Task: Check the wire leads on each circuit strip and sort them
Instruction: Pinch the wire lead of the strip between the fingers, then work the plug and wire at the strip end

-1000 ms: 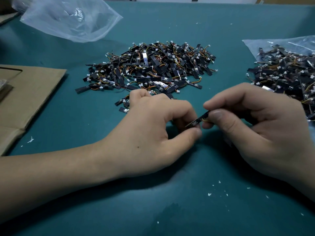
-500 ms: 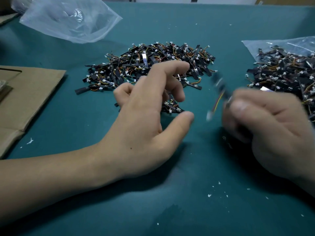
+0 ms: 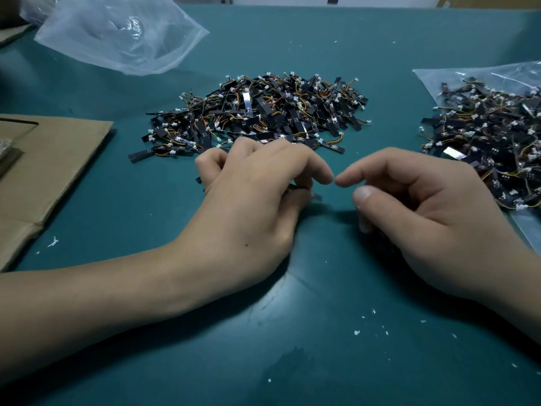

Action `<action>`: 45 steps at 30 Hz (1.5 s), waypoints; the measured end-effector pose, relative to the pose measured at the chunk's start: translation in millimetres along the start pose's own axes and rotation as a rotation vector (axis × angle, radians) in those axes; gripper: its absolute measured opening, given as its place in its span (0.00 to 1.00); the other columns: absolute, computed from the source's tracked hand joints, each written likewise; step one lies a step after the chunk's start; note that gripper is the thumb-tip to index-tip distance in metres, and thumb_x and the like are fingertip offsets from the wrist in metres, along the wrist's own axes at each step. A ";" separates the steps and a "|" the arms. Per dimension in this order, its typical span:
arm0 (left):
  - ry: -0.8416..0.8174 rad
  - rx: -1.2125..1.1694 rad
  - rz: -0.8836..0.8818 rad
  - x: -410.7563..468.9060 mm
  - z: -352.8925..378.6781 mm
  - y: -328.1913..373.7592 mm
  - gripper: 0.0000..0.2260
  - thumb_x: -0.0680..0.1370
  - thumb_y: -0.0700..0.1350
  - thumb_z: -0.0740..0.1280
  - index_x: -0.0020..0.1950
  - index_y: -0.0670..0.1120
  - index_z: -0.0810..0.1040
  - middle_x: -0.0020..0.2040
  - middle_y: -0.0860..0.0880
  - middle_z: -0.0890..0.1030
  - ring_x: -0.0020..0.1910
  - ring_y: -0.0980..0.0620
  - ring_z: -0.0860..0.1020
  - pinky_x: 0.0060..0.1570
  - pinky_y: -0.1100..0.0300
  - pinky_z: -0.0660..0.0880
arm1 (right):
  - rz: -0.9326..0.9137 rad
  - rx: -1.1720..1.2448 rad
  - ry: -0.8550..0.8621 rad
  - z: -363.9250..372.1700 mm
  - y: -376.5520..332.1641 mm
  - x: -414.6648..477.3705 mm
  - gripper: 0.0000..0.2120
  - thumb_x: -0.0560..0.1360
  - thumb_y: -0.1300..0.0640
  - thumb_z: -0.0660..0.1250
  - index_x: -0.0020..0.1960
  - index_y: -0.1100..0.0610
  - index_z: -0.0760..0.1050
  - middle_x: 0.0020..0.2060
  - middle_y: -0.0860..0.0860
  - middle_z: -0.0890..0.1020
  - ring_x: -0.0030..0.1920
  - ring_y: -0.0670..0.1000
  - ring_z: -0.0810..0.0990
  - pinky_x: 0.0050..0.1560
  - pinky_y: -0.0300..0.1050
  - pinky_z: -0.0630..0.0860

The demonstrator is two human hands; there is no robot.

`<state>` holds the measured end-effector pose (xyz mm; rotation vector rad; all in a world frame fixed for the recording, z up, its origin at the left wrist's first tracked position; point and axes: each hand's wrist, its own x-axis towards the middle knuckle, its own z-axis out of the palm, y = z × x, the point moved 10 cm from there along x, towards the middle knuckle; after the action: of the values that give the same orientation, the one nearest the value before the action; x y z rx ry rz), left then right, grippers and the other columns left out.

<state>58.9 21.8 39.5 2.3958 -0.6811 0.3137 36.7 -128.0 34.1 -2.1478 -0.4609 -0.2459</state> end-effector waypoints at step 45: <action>-0.022 -0.401 0.120 1.0 -10.5 14.6 0.04 0.79 0.44 0.69 0.45 0.47 0.81 0.37 0.56 0.81 0.38 0.55 0.79 0.48 0.63 0.70 | -0.082 0.011 0.011 -3.0 -16.3 -2.3 0.09 0.81 0.50 0.61 0.43 0.51 0.75 0.29 0.53 0.77 0.27 0.52 0.73 0.28 0.43 0.69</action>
<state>51.2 18.1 55.3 1.9852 -0.8159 0.1794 27.9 -122.4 47.1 -2.1180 -0.5435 -0.2999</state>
